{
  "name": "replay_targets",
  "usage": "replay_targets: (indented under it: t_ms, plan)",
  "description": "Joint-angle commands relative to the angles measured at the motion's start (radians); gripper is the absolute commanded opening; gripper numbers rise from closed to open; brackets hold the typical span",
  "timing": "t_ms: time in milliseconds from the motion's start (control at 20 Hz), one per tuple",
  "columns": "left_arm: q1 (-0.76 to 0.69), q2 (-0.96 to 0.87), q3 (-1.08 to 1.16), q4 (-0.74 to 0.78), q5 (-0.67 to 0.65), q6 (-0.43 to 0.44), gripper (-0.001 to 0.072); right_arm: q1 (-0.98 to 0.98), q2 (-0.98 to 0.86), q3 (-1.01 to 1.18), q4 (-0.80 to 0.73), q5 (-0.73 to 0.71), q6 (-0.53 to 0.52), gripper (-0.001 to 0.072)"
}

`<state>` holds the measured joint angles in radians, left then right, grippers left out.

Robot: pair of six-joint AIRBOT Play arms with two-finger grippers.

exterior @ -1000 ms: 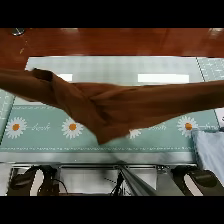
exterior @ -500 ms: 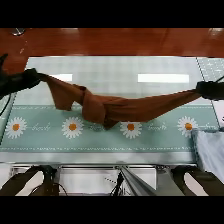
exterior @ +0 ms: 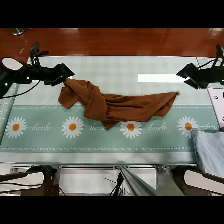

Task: Fold the shirts.

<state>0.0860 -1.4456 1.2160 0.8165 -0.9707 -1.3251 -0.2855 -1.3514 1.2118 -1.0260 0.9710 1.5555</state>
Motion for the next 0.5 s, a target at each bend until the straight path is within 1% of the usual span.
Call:
replay_targets:
  t_ms: [0, 100, 150, 200, 300, 350, 450]
  plan:
    - [0.114, -0.007, 0.082, 0.068, -0.298, -0.007, 0.0706, -0.099, -0.018, 0.092, 0.061, 0.183, -0.087, 0.0619]
    - [0.220, 0.050, 0.060, 0.111, -0.390, -0.005, 0.0706, -0.181, 0.035, 0.094, 0.023, 0.274, -0.146, 0.0618]
    - [0.268, 0.092, 0.019, 0.116, -0.411, 0.008, 0.0706, -0.213, 0.075, 0.073, -0.035, 0.290, -0.158, 0.0618]
    - [0.304, 0.136, -0.043, 0.114, -0.404, 0.008, 0.0705, -0.241, 0.125, 0.024, -0.080, 0.277, -0.158, 0.0618]
    - [0.332, 0.222, -0.235, 0.069, -0.351, 0.008, 0.0705, -0.277, 0.230, -0.141, -0.085, 0.190, -0.150, 0.0618]
    - [0.323, 0.254, -0.346, 0.032, -0.331, 0.034, 0.0705, -0.280, 0.288, -0.253, -0.065, 0.136, -0.142, 0.0618]
    - [0.279, 0.275, -0.534, -0.066, -0.304, 0.119, 0.0705, -0.280, 0.385, -0.456, 0.046, 0.068, -0.165, 0.0618]
